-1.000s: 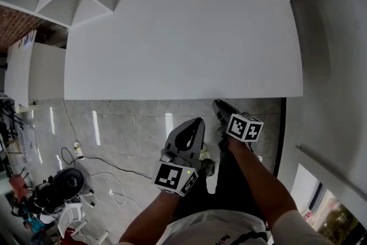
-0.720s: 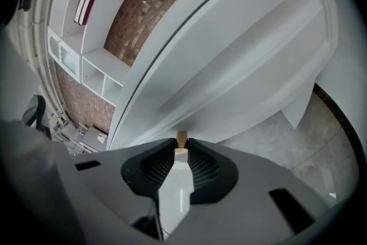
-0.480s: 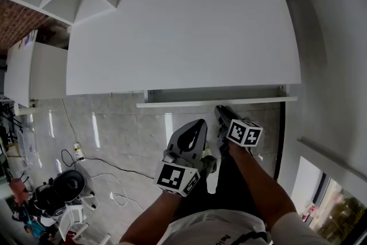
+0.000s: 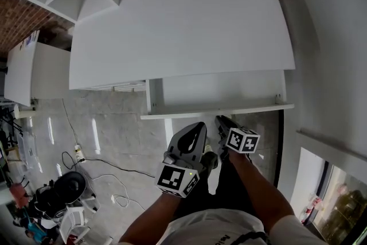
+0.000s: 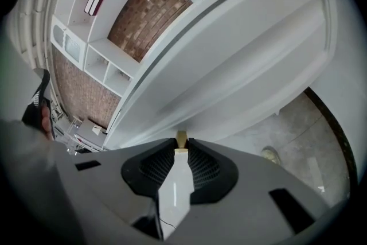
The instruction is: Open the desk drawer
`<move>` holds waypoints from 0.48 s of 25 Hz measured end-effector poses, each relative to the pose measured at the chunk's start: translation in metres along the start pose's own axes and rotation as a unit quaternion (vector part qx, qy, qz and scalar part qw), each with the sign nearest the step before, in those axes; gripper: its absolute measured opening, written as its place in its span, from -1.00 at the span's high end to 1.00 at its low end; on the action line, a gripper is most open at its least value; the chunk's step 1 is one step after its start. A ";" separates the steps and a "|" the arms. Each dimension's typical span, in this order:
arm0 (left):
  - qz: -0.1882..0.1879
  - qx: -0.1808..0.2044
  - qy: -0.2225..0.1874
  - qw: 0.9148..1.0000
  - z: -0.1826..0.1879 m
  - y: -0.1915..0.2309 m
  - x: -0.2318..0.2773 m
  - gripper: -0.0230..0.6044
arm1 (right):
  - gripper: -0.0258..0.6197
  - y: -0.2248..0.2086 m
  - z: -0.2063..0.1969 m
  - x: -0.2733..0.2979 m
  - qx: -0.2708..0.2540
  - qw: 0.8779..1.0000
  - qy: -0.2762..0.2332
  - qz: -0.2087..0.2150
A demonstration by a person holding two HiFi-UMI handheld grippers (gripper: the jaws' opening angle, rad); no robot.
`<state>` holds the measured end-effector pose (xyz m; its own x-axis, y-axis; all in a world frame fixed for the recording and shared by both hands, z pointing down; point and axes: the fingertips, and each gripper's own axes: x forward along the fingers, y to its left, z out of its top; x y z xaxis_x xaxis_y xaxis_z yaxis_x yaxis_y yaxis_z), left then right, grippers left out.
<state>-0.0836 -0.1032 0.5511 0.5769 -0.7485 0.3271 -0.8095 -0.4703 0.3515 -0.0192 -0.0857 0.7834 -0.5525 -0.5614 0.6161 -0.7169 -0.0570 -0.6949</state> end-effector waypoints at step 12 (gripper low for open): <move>-0.017 0.010 0.006 1.000 -0.013 -0.029 -0.036 0.89 | 0.68 -0.006 -0.054 -0.035 -0.002 1.000 0.009 -0.014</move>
<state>-0.0798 -0.0564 0.5409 0.6050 -0.7263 0.3264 -0.7917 -0.5047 0.3443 -0.0190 -0.0211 0.7864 -0.5391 -0.5451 0.6421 -0.7345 -0.0688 -0.6751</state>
